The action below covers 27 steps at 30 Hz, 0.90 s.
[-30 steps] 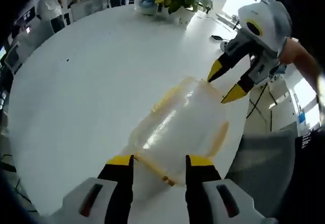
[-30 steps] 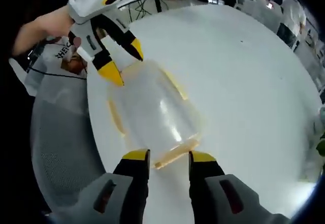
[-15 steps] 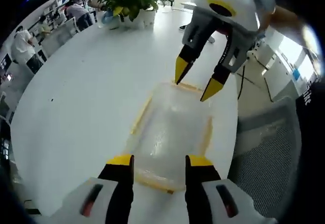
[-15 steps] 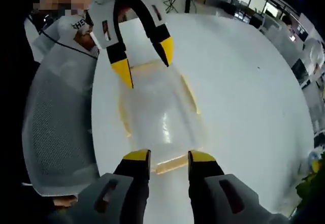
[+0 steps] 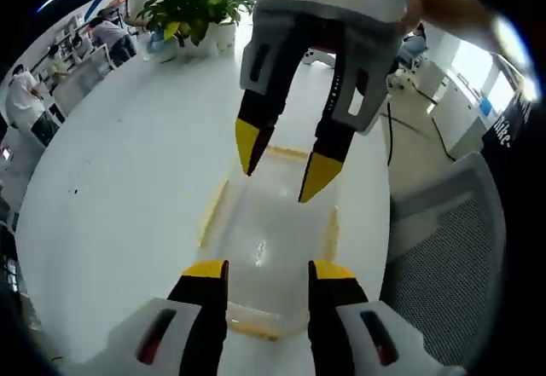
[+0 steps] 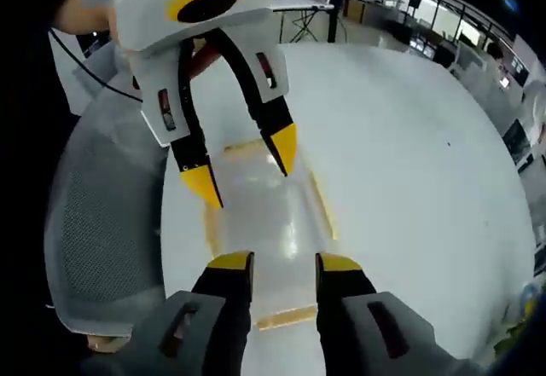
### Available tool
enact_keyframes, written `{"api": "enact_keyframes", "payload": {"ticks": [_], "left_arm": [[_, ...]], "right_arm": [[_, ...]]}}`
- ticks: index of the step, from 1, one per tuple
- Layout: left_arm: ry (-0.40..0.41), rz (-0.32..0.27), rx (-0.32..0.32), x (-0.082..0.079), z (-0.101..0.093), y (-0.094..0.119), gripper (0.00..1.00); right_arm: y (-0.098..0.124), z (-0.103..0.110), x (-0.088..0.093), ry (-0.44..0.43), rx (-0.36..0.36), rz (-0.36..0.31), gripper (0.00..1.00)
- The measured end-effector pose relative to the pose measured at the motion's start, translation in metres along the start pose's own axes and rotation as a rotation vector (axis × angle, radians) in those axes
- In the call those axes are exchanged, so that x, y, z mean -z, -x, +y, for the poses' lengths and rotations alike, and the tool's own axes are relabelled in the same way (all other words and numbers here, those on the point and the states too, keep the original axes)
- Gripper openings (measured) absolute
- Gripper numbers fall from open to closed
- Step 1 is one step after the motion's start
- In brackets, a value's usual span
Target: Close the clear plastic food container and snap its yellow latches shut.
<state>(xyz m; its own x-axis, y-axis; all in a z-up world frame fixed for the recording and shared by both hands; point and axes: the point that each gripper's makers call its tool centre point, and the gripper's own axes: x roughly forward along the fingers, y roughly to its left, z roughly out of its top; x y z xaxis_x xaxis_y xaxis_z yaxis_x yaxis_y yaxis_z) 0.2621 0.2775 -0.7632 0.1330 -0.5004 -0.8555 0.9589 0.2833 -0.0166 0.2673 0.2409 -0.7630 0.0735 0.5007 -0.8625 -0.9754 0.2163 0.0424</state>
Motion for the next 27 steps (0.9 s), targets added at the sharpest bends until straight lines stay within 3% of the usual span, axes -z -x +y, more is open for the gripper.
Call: {"api": "enact_keyframes", "payload": {"ticks": [19, 27], "left_arm": [[-0.012, 0.013, 0.010, -0.001, -0.011, -0.007, 0.30], [-0.032, 0.024, 0.001, 0.000, -0.021, -0.008, 0.34]], "right_arm": [[-0.014, -0.012, -0.015, 0.018, -0.011, -0.019, 0.24], [-0.016, -0.024, -0.021, -0.001, -0.021, -0.023, 0.27]]}}
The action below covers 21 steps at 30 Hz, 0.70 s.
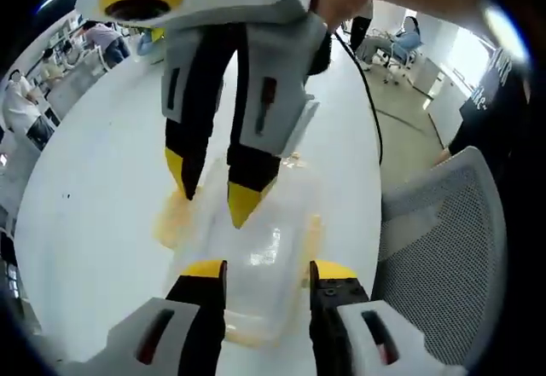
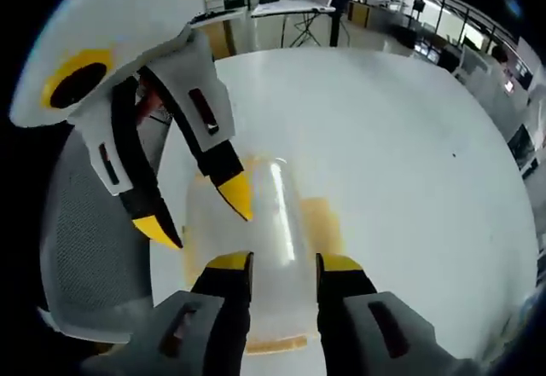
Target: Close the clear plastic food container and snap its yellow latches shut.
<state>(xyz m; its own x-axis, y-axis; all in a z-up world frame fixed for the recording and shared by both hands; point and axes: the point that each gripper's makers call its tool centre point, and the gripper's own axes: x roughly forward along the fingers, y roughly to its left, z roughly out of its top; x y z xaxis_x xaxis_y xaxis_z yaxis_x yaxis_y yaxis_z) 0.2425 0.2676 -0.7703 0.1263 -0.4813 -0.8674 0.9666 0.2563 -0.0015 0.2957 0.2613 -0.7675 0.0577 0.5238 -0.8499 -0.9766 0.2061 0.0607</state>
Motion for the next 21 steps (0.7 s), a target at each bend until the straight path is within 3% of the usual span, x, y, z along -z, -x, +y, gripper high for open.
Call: {"api": "enact_keyframes", "payload": {"ticks": [4, 7, 9, 10, 21], "left_arm": [[-0.023, 0.007, -0.025, -0.001, -0.002, -0.001, 0.36], [-0.057, 0.023, -0.045, 0.000, -0.002, -0.002, 0.37], [-0.111, 0.047, -0.081, 0.002, 0.002, -0.002, 0.37], [-0.143, 0.055, -0.095, 0.002, 0.002, -0.003, 0.38], [-0.117, 0.043, -0.094, 0.001, 0.001, -0.004, 0.42]], "right_arm": [[-0.005, -0.008, -0.001, -0.023, -0.016, 0.012, 0.33], [-0.010, -0.002, -0.001, -0.058, -0.077, 0.023, 0.36], [-0.012, 0.001, 0.003, -0.030, -0.105, 0.053, 0.34], [-0.011, -0.001, -0.001, -0.037, -0.103, 0.037, 0.34], [-0.008, -0.004, 0.006, -0.050, -0.150, 0.088, 0.33]]}}
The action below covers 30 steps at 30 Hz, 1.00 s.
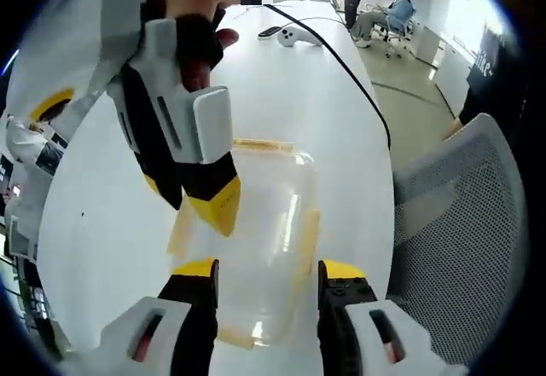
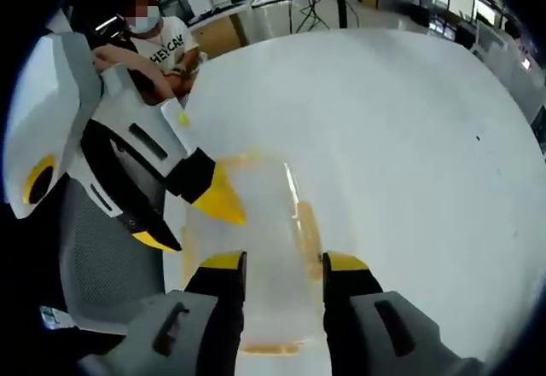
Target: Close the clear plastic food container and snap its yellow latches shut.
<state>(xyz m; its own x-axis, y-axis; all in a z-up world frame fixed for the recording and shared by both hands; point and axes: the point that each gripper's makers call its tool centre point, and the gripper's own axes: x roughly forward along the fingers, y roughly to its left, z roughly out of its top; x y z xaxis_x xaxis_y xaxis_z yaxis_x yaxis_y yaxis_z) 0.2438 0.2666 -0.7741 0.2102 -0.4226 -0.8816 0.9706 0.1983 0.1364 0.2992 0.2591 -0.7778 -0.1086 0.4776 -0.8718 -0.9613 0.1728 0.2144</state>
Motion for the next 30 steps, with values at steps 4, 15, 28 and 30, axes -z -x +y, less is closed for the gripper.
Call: {"api": "enact_keyframes", "payload": {"ticks": [4, 15, 28, 30], "left_arm": [[-0.009, 0.002, -0.019, 0.001, 0.001, 0.001, 0.42], [-0.161, 0.027, -0.148, -0.012, -0.001, -0.002, 0.46], [-0.230, 0.136, -0.181, -0.005, -0.007, -0.013, 0.38], [-0.231, 0.141, -0.188, -0.005, -0.007, -0.014, 0.38]], "right_arm": [[0.003, -0.002, 0.002, 0.003, -0.009, 0.012, 0.32], [-0.003, -0.004, -0.010, 0.037, -0.050, 0.057, 0.34], [-0.011, 0.000, -0.010, 0.043, -0.131, 0.152, 0.31], [-0.012, 0.000, -0.010, 0.055, -0.134, 0.160, 0.31]]}}
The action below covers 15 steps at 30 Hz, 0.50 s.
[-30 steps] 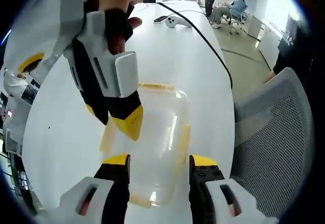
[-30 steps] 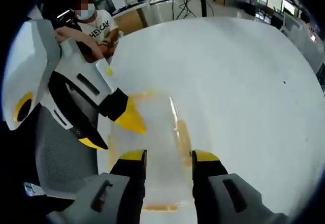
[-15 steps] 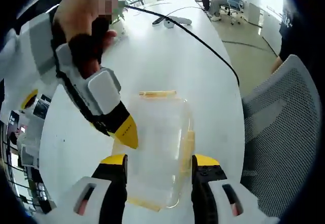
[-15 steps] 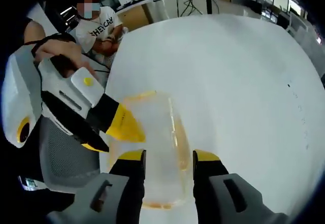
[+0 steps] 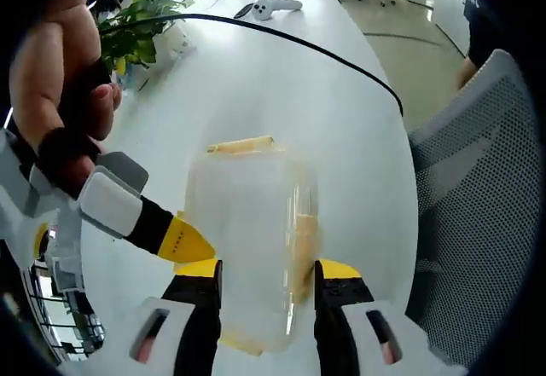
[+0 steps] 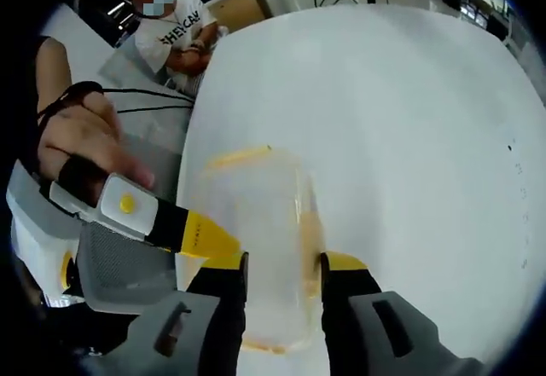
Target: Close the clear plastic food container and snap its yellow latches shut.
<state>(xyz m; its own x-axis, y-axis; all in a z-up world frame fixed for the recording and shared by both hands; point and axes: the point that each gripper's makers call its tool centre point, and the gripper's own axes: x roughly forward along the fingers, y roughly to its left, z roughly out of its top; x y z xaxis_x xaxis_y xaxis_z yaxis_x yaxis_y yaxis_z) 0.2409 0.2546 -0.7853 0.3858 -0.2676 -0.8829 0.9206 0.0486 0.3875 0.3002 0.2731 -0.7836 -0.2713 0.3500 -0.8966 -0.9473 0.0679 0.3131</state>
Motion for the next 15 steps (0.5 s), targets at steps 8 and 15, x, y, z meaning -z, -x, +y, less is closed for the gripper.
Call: {"api": "enact_keyframes", "payload": {"ticks": [8, 15], "left_arm": [[-0.014, 0.015, -0.011, 0.0014, 0.0012, -0.0006, 0.37], [-0.030, 0.014, -0.041, 0.0014, 0.0037, -0.0020, 0.34]], "right_arm": [[-0.0018, 0.0003, -0.0004, 0.028, -0.016, 0.049, 0.29], [-0.0034, 0.0011, 0.0001, 0.044, -0.013, 0.119, 0.27]]}}
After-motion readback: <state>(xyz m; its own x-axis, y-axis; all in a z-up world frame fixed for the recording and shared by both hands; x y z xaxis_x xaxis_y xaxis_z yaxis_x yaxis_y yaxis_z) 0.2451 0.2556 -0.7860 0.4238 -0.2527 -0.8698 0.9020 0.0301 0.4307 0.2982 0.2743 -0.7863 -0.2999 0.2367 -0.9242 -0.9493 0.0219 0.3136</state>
